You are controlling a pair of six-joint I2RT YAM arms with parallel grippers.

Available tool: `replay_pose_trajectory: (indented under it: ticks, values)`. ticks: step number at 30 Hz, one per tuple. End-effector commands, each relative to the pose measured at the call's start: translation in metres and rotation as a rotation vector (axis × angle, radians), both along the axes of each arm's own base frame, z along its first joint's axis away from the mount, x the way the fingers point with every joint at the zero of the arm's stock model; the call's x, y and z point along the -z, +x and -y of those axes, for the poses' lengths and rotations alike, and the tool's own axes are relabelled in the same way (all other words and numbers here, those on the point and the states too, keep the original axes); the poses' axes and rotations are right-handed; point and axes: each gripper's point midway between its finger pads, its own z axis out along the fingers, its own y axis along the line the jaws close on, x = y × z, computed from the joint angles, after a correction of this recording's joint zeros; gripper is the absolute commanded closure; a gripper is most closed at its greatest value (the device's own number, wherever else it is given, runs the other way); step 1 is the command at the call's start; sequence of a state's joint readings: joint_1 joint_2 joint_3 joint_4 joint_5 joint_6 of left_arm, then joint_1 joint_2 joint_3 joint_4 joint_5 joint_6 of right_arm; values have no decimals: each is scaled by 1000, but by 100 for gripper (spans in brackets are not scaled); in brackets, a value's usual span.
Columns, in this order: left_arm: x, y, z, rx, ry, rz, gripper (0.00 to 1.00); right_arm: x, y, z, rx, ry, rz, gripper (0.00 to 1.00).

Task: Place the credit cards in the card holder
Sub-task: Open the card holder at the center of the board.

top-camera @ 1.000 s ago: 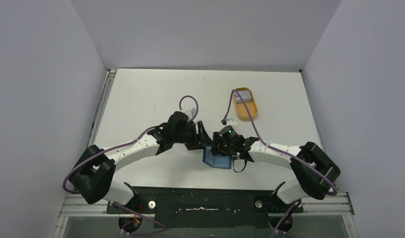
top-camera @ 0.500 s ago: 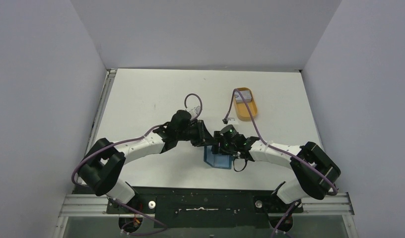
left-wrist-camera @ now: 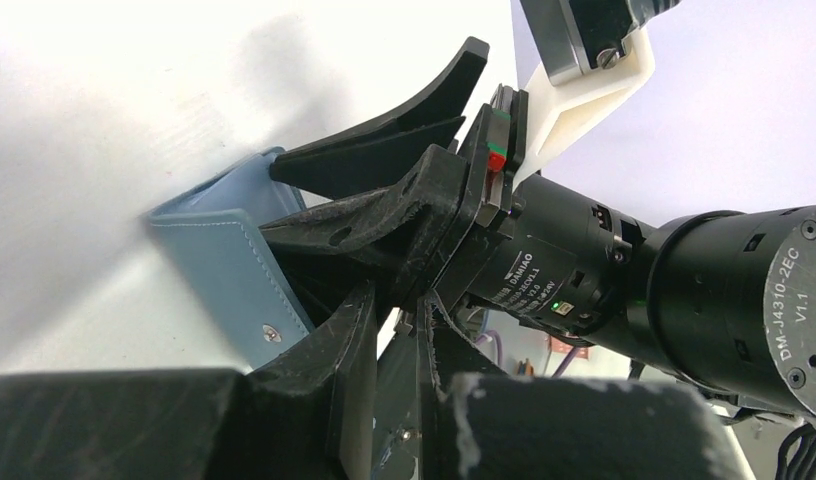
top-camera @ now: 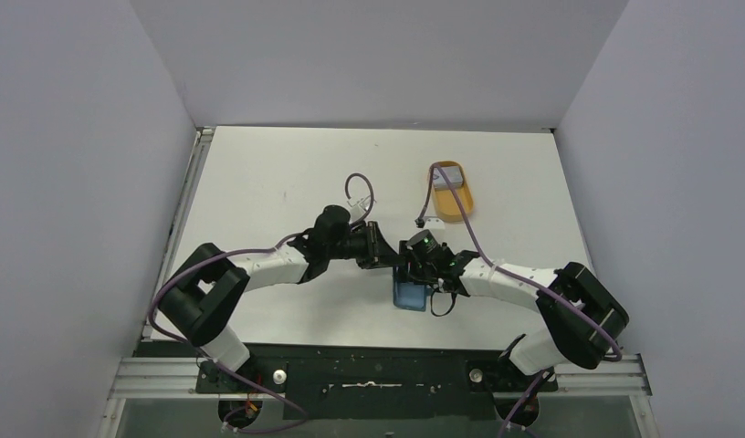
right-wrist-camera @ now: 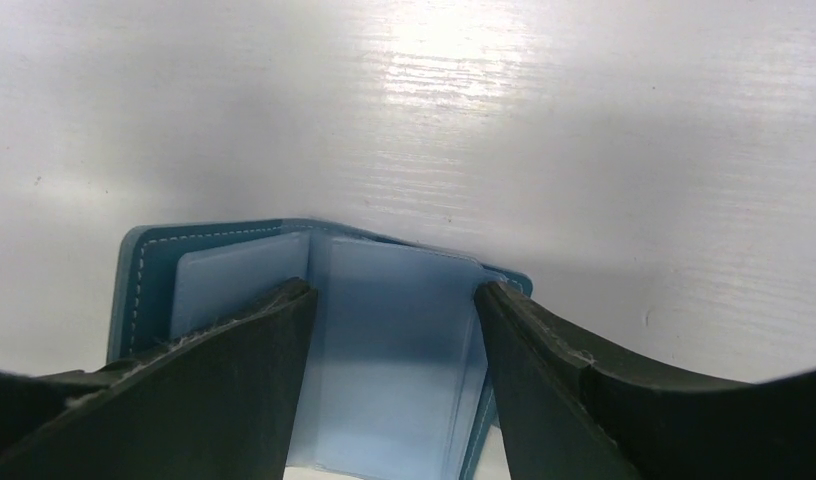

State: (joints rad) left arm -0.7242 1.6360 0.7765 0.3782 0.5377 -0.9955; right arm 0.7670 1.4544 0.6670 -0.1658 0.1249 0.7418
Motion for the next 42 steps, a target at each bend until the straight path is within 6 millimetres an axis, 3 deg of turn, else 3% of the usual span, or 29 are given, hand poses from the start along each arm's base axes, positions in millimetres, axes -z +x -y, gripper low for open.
replay_pose_trajectory:
  ticks: [1, 3, 7, 11, 15, 19, 24, 33, 42]
  values:
    - [77, -1, -43, -191, 209, -192, 100, 10, -22, 3, -43, -24, -53, 34]
    - [66, 1, -46, -206, 179, -177, 100, 9, -22, 3, -43, -26, -51, 34]
    - [39, 1, -50, -212, 148, -120, 84, 5, -21, 1, -49, -22, -37, 33]
    - [18, -2, -58, -217, 152, -69, 62, 0, -19, 1, -48, -21, -23, 30]
    - [5, -5, -70, -231, 177, -20, 50, -1, -19, 1, -47, -20, -20, 30]
    - [3, -6, -76, -240, 199, 1, 50, -4, -18, 1, -41, -11, -13, 33]
    - [-9, -7, -61, -188, 153, 17, 54, -5, -19, -4, -40, 19, -14, 39]
    - [17, -13, -44, -98, 189, -23, 47, -5, -21, -8, -41, 55, -20, 39]
    - [16, -13, -32, -67, 189, 4, 43, -5, -21, -7, -42, 56, -20, 38]
